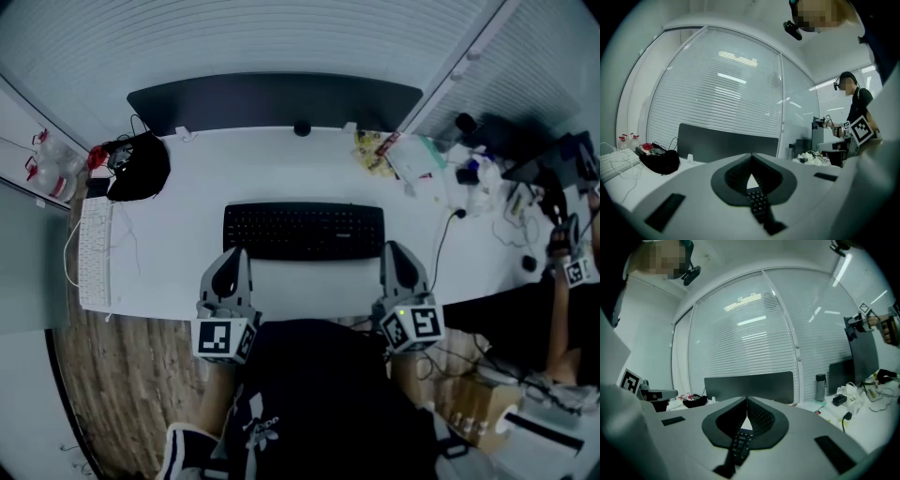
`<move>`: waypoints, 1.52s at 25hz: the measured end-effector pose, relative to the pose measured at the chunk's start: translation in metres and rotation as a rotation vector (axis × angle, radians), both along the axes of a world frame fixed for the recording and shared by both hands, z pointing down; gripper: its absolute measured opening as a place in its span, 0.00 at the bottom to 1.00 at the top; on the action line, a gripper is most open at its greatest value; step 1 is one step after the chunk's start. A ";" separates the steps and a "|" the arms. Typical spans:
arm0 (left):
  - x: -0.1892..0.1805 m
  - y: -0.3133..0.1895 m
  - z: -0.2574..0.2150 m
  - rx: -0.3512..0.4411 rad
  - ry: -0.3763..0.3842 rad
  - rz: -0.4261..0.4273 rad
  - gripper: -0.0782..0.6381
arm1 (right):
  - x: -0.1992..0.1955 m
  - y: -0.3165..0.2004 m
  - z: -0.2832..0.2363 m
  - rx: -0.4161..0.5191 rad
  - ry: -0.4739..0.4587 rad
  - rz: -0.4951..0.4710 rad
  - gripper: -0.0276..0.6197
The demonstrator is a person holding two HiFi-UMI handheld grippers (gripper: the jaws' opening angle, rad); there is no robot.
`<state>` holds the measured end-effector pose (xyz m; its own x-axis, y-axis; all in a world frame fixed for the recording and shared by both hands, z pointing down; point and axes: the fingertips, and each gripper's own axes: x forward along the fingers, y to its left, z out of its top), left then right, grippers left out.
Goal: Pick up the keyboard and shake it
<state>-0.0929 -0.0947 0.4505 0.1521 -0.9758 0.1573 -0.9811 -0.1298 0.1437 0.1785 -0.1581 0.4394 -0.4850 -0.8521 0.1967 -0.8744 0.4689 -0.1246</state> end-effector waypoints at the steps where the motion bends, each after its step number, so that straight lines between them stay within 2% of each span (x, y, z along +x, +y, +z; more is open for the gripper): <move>1: -0.006 -0.002 0.002 -0.004 -0.002 -0.002 0.11 | -0.003 -0.001 0.001 -0.001 0.017 0.000 0.05; 5: -0.029 -0.009 0.007 -0.018 -0.022 -0.007 0.11 | -0.010 -0.004 0.006 -0.006 0.038 0.026 0.05; 10: -0.050 -0.015 0.018 -0.040 -0.010 -0.007 0.11 | -0.010 -0.003 0.017 -0.028 0.087 0.061 0.05; 17: -0.066 -0.023 0.032 -0.067 -0.003 0.002 0.11 | -0.014 -0.016 0.016 -0.032 0.104 0.100 0.05; 22: -0.070 -0.030 0.034 -0.068 0.002 0.020 0.11 | -0.017 -0.035 0.014 -0.009 0.146 0.081 0.05; 27: -0.079 -0.029 0.070 -0.161 0.000 0.039 0.11 | -0.016 -0.056 0.031 -0.060 0.160 0.063 0.05; 28: -0.081 -0.028 0.076 -0.182 0.005 0.037 0.13 | -0.011 -0.060 0.036 -0.075 0.168 0.081 0.05; 30: -0.081 -0.028 0.090 -0.228 0.021 0.029 0.25 | 0.002 -0.067 0.047 -0.105 0.181 0.118 0.06; 31: -0.081 -0.027 0.097 -0.248 0.027 0.025 0.28 | 0.006 -0.070 0.053 -0.125 0.180 0.120 0.10; 32: -0.081 -0.028 0.104 -0.265 0.030 0.023 0.31 | 0.009 -0.073 0.059 -0.147 0.174 0.114 0.22; 33: -0.081 -0.028 0.111 -0.280 0.033 0.023 0.34 | 0.011 -0.075 0.064 -0.169 0.168 0.104 0.28; 38: -0.079 -0.033 0.152 -0.388 0.081 0.030 0.40 | 0.011 -0.091 0.090 -0.236 0.175 0.039 0.28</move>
<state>-0.1717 -0.1273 0.6023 0.2069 -0.8413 0.4994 -0.9611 -0.0793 0.2646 0.1898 -0.2495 0.5295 -0.3937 -0.7903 0.4695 -0.9091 0.4104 -0.0715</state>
